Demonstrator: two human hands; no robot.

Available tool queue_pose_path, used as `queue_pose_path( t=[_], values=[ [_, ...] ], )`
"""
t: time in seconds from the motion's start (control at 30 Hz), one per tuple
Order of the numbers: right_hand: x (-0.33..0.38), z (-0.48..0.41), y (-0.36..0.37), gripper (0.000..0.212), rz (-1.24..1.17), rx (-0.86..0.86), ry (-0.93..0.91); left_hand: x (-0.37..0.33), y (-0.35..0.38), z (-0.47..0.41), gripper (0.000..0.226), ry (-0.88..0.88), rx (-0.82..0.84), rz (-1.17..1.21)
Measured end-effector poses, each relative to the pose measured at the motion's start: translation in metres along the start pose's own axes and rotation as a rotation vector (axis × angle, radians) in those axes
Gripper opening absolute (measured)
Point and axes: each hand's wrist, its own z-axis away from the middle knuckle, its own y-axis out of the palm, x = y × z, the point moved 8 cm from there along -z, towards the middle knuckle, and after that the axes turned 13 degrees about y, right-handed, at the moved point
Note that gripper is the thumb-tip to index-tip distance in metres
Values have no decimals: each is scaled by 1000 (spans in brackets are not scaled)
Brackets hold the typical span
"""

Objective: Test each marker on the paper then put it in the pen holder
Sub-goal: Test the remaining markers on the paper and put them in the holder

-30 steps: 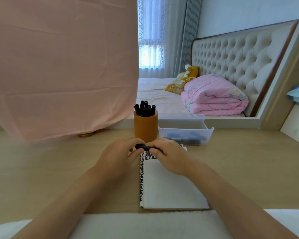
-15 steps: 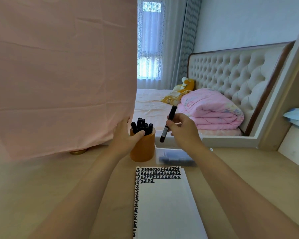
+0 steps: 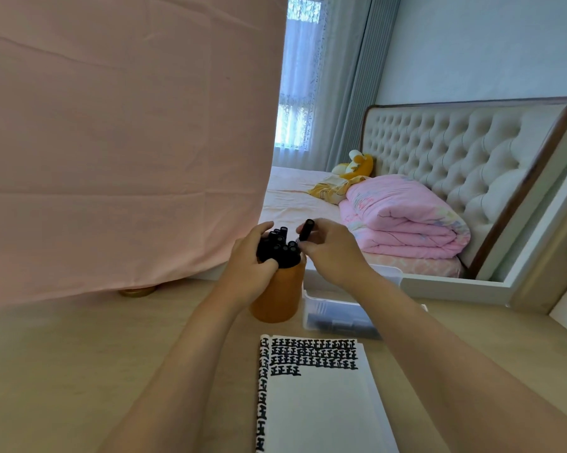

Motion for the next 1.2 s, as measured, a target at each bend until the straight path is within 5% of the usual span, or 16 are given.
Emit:
queue_pose_path(
  t=[0.37,0.6,0.67,0.8,1.03,1.2],
  values=[
    [4,-12,9,19,180,112,-21,-14,7,-2,70,32,126,41],
    [-3,-17,25,16,360,239,2,-16,-2,-7,76,106,16,47],
    [1,-13,24,37,331,189,-57,-19,-1,-7,88,115,48,11],
    [1,-7,15,24,220,69,-126,-12,4,-3,102,86,193,-57],
    [-10,-6,7,33,239,170,-104,-11,2,-1,105,60,130,-53],
    [-53,-7,-14,15,596,375,58,-11,4,0,111,63,126,-72]
  ],
)
